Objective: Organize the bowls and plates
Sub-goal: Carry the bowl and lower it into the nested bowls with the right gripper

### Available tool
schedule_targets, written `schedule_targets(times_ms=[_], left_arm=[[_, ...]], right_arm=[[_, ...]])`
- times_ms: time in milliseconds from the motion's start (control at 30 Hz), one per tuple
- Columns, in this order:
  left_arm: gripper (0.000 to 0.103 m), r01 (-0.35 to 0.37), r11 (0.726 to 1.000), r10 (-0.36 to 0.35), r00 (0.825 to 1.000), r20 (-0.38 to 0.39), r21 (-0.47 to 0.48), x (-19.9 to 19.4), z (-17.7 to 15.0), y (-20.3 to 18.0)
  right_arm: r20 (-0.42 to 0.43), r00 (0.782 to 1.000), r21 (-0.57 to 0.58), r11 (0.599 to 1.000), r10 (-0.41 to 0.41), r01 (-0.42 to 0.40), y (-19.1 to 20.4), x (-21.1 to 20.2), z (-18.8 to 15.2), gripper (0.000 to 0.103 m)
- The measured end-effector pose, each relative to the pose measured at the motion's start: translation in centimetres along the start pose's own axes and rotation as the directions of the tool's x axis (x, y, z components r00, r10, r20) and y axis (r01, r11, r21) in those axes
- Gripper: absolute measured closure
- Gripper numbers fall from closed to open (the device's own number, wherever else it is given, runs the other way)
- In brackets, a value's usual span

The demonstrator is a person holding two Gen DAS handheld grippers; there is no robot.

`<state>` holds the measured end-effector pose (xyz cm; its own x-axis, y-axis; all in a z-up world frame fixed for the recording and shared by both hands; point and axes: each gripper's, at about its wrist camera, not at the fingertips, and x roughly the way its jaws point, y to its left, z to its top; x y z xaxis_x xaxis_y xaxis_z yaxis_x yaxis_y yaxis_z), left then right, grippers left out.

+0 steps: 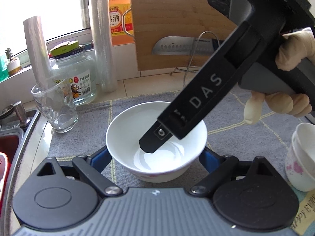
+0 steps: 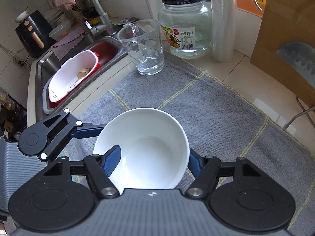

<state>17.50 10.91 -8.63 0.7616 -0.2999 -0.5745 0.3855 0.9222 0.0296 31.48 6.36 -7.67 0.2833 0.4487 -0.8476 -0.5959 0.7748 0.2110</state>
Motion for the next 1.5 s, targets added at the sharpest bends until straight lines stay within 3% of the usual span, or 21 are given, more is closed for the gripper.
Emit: schedule_targets(times_ms=[667, 933, 1500], left_arm=[[0.009, 0.006, 0.999, -0.007, 0.999, 0.040, 0.039, -6.2, 0.7, -4.7], [0.009, 0.017, 0.999, -0.019, 0.999, 0.050, 0.043, -8.0, 0.9, -7.2], [0.009, 0.114, 0.990, -0.117, 0.992, 0.040, 0.081, -9.2, 1.3, -12.8]], right_arm=[[0.090, 0.996, 0.017, 0.999, 0.029, -0.030, 2.5, -7.3, -4.6, 0.027], [0.129, 0.992, 0.007, 1.000, 0.005, -0.006, 3.2, -10.5, -6.9, 0.027], [0.171, 0.983, 0.062, 0.997, -0.065, 0.055, 2.0, -15.4, -13.2, 0.027]])
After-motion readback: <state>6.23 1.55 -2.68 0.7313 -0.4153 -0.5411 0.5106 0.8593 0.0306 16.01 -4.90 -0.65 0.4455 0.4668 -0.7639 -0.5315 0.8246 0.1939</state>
